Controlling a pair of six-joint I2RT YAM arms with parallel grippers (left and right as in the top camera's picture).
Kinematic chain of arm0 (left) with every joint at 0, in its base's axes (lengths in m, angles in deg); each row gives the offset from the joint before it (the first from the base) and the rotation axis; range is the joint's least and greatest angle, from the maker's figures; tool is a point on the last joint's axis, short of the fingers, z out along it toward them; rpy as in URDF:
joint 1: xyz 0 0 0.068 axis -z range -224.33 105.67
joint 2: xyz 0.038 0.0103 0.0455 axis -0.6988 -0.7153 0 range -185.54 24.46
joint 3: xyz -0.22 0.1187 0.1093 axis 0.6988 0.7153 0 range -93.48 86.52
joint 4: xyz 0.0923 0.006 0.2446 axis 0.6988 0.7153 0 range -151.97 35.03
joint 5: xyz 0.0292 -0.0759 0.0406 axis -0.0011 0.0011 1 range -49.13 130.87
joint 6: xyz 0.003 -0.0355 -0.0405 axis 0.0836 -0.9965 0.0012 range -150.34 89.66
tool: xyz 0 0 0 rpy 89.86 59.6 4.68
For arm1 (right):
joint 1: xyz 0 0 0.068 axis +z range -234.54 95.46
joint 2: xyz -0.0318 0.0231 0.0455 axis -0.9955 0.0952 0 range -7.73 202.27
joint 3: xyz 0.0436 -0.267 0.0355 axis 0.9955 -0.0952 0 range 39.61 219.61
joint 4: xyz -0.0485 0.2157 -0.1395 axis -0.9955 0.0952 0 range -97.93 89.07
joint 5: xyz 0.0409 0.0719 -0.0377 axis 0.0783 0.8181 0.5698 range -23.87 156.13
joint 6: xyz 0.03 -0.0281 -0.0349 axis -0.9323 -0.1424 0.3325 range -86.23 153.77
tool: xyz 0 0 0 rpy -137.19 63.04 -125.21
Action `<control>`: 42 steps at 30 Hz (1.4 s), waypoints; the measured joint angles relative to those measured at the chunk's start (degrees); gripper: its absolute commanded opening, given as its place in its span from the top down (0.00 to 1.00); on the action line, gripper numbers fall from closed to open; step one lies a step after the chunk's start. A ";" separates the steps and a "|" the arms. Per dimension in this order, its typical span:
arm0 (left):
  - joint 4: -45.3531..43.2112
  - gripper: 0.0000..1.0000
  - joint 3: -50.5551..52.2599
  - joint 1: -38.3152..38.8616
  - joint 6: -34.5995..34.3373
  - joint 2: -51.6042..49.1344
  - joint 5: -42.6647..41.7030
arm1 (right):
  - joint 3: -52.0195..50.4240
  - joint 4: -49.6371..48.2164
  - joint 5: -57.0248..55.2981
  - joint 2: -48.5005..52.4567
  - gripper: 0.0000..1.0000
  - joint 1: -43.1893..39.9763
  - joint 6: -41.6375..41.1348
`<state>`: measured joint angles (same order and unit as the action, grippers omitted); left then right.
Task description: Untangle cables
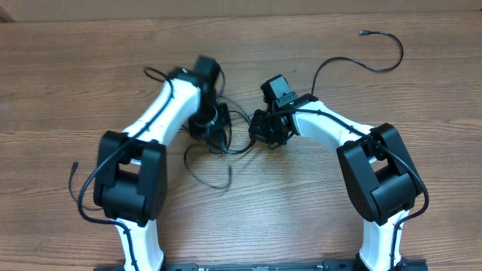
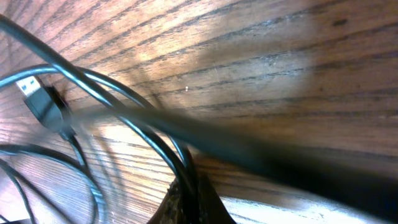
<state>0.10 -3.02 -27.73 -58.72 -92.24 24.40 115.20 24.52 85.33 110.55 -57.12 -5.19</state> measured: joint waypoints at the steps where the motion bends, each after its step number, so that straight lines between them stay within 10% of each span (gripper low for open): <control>1: 1.31 0.96 -1.81 -0.76 1.05 0.00 -0.57 | 0.00 -0.07 0.00 0.00 0.96 0.00 0.00; 20: 6.54 0.90 -6.95 -8.13 6.82 0.02 0.46 | 0.00 -0.37 -0.31 0.02 0.96 0.00 0.02; 33: 3.54 0.67 -0.07 -8.07 7.63 0.02 1.99 | 9.29 8.63 5.46 -0.02 0.55 -0.04 5.75; 42: -4.57 0.58 7.58 -8.07 7.37 0.00 2.14 | 9.75 8.92 6.05 -0.04 0.52 0.35 6.82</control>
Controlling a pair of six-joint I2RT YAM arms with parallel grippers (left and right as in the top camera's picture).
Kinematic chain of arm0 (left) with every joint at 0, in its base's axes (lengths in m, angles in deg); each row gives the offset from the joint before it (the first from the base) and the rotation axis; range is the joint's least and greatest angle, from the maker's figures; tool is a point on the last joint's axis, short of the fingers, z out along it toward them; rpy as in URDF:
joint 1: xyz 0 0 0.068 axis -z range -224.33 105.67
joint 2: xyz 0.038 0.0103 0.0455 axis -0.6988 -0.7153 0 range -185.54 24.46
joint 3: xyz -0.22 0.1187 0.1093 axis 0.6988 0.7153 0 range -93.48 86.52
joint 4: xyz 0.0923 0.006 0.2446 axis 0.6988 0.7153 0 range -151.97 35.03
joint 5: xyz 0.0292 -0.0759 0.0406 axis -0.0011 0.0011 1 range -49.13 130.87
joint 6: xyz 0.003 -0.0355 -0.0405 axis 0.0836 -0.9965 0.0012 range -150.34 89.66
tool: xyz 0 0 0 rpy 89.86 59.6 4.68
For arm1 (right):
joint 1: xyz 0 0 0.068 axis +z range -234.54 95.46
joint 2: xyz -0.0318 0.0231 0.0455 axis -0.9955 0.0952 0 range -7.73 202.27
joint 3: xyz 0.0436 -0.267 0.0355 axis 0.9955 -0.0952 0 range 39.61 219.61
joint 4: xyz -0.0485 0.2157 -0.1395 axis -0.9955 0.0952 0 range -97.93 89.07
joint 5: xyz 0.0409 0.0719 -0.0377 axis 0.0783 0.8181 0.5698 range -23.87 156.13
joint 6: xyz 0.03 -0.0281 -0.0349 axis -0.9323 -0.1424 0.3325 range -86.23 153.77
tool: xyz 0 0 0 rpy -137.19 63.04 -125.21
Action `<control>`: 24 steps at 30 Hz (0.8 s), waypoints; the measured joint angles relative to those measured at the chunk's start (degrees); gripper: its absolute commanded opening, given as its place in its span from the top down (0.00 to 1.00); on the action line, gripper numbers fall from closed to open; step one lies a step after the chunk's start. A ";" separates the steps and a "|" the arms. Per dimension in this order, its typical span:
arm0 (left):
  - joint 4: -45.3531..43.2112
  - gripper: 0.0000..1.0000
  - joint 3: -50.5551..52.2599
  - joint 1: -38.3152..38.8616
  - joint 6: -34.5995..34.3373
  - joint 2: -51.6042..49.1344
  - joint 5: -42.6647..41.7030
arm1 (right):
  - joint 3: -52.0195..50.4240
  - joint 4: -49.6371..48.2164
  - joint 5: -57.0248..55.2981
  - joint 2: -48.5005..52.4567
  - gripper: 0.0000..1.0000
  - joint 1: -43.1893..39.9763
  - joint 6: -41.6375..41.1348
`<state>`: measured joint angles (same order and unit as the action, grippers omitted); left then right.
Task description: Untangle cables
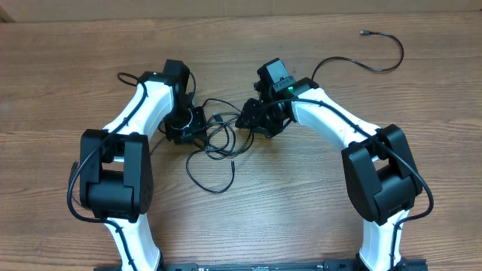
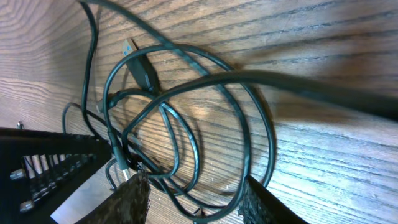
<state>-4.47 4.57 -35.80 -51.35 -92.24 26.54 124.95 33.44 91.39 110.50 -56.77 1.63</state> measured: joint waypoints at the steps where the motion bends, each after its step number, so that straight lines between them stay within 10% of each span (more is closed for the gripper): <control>1: -0.83 0.57 0.70 0.00 -0.15 0.00 -0.02 | 0.00 0.04 0.00 0.00 0.52 0.20 0.02; 6: -4.85 0.56 3.26 0.00 -1.49 0.35 -0.66 | 0.00 0.17 0.02 0.00 0.53 1.81 0.24; 14: -5.99 0.94 4.39 0.00 -2.58 0.81 -1.31 | 0.00 3.65 -3.89 0.00 0.50 5.05 -2.80; 24: -6.10 0.96 4.39 0.04 -2.60 1.11 0.11 | 0.00 0.96 -5.57 0.00 0.51 7.21 -3.28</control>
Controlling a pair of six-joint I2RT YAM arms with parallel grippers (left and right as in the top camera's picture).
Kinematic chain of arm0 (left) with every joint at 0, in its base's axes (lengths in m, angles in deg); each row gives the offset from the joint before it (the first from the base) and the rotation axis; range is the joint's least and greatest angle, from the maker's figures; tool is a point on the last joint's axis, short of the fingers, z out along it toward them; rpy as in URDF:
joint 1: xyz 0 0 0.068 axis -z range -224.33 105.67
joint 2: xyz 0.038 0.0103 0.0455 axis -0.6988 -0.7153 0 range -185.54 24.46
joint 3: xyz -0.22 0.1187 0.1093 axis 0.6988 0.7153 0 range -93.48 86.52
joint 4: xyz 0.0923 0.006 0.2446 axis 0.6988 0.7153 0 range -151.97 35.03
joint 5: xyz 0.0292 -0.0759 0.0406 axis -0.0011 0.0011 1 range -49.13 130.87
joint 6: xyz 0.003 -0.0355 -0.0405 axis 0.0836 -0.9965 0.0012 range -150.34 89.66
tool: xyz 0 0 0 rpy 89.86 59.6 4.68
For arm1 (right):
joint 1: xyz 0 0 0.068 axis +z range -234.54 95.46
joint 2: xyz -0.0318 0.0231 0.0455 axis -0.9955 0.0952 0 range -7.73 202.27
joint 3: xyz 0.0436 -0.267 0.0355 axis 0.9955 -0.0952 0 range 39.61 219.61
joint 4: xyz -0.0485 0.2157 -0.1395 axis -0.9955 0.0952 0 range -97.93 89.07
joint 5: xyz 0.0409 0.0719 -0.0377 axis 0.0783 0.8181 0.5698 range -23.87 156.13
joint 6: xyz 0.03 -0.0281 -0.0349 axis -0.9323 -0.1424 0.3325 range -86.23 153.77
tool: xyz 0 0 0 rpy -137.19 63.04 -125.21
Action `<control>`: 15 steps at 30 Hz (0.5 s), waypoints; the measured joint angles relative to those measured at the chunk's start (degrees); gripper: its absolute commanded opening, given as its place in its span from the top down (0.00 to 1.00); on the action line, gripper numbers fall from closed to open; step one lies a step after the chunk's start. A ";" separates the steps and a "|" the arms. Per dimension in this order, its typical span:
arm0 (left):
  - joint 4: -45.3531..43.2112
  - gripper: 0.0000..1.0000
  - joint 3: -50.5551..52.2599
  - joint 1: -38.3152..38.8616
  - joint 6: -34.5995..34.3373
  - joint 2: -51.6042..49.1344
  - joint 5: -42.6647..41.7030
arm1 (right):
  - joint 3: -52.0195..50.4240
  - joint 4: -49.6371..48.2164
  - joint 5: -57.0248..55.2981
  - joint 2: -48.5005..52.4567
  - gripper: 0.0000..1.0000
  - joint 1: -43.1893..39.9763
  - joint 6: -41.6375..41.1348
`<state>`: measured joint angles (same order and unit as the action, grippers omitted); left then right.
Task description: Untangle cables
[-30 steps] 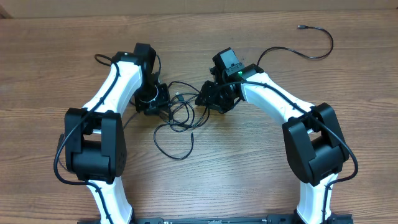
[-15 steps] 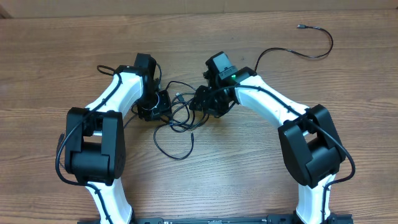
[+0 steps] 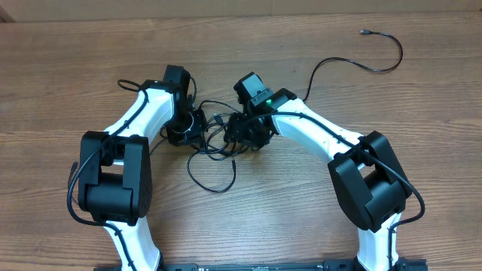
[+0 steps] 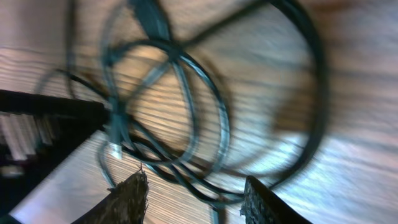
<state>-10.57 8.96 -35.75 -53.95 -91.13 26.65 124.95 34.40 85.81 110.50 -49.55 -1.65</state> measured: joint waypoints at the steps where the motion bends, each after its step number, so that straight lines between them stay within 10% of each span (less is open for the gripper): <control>1: 0.00 0.96 0.04 0.00 0.00 0.02 0.15 | 0.00 -1.03 0.55 0.00 0.51 -0.02 0.02; 15: -0.85 0.93 3.32 -0.04 0.00 0.74 1.81 | 0.00 -6.60 2.34 0.02 0.55 0.44 -2.95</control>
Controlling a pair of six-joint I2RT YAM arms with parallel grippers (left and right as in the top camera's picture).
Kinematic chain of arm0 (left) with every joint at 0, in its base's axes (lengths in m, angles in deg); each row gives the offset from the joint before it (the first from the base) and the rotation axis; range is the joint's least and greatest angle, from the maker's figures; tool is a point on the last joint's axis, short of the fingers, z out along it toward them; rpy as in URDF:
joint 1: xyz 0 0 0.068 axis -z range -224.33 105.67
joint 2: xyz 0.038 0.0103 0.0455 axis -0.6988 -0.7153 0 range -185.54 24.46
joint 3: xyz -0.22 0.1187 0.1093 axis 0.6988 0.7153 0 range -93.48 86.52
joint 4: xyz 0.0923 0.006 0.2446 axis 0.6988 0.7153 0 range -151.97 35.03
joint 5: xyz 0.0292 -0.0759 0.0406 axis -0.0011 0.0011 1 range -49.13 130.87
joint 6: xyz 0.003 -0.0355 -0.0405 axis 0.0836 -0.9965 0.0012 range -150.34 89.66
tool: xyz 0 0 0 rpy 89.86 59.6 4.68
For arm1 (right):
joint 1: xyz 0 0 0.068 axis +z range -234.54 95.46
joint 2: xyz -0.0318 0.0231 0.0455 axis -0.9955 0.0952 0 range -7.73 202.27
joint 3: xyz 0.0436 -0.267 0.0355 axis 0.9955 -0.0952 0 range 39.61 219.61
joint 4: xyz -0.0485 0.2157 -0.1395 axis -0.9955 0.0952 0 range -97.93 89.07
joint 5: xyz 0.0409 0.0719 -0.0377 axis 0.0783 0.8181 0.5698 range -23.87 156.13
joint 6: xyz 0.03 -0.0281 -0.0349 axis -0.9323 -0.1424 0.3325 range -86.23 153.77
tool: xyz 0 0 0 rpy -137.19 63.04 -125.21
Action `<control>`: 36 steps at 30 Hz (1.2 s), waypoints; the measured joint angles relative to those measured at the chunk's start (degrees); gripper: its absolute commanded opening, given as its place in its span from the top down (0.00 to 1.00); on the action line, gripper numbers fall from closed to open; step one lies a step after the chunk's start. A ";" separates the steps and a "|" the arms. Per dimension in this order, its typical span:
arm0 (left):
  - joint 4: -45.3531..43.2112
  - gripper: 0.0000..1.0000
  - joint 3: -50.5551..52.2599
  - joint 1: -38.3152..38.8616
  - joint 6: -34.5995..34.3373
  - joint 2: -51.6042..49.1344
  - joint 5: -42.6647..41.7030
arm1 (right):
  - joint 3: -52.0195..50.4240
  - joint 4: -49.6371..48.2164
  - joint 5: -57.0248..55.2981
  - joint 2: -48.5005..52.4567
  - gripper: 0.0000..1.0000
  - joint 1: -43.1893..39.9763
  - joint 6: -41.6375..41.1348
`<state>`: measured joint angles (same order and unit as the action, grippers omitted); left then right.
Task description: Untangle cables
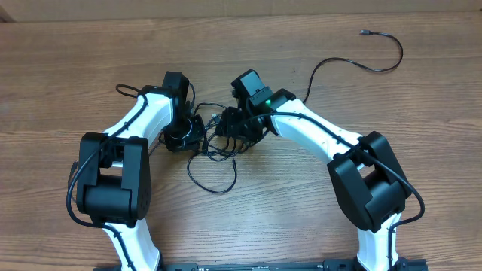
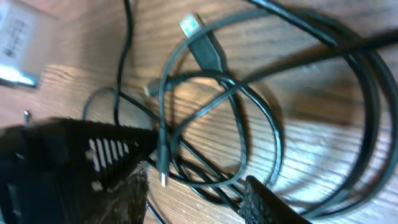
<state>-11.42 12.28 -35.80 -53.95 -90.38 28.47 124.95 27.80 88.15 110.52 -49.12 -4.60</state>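
A tangle of thin black cables (image 1: pixel 215 147) lies on the wooden table between my two arms. In the right wrist view its loops (image 2: pixel 249 124) cross each other, with a USB plug (image 2: pixel 208 50) at the top and a small plug tip (image 2: pixel 163 177) hanging low. My right gripper (image 2: pixel 196 199) is open just above these loops, and its fingers (image 2: pixel 261 199) straddle several strands. My left gripper (image 1: pixel 187 135) sits at the tangle's left edge, shut on a cable strand. Its black body (image 2: pixel 68 155) fills the left of the right wrist view.
One long cable (image 1: pixel 376 68) runs from under my right arm to the table's far right corner and ends in a plug (image 1: pixel 364 32). A loose loop (image 1: pixel 215 177) trails toward the front. Another thin cable (image 1: pixel 75 188) curves by the left arm's base.
My right gripper has shifted a little left and away from me, closer to the left gripper, and is still open over the loops. The left gripper has hardly moved.
At first both grippers were close together at the tangle, the right one low over the table with its fingers together on a strand. Then the left gripper stood further left with the loops spread, and the right was open. Since then the right has moved left over the loops.
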 measured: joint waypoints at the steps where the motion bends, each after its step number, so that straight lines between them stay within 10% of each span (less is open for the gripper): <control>1: -0.02 0.93 0.00 0.00 0.00 0.00 -0.04 | 0.00 -1.01 -0.11 0.09 0.55 0.13 -1.14; 15: -0.17 0.92 0.00 0.00 0.02 0.09 0.00 | 0.15 -10.78 6.71 8.52 0.65 0.33 -11.56; 19: -0.20 0.92 0.00 0.00 0.00 0.09 0.04 | 0.94 -12.39 8.17 10.16 0.96 0.37 -13.00; 36: -2.14 0.92 1.68 0.00 0.00 1.09 0.22 | 0.42 -9.22 11.30 1.68 0.96 -1.75 -2.47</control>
<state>-13.57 13.97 -35.80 -53.95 -89.29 28.68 125.36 18.58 99.45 112.21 -50.86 -7.07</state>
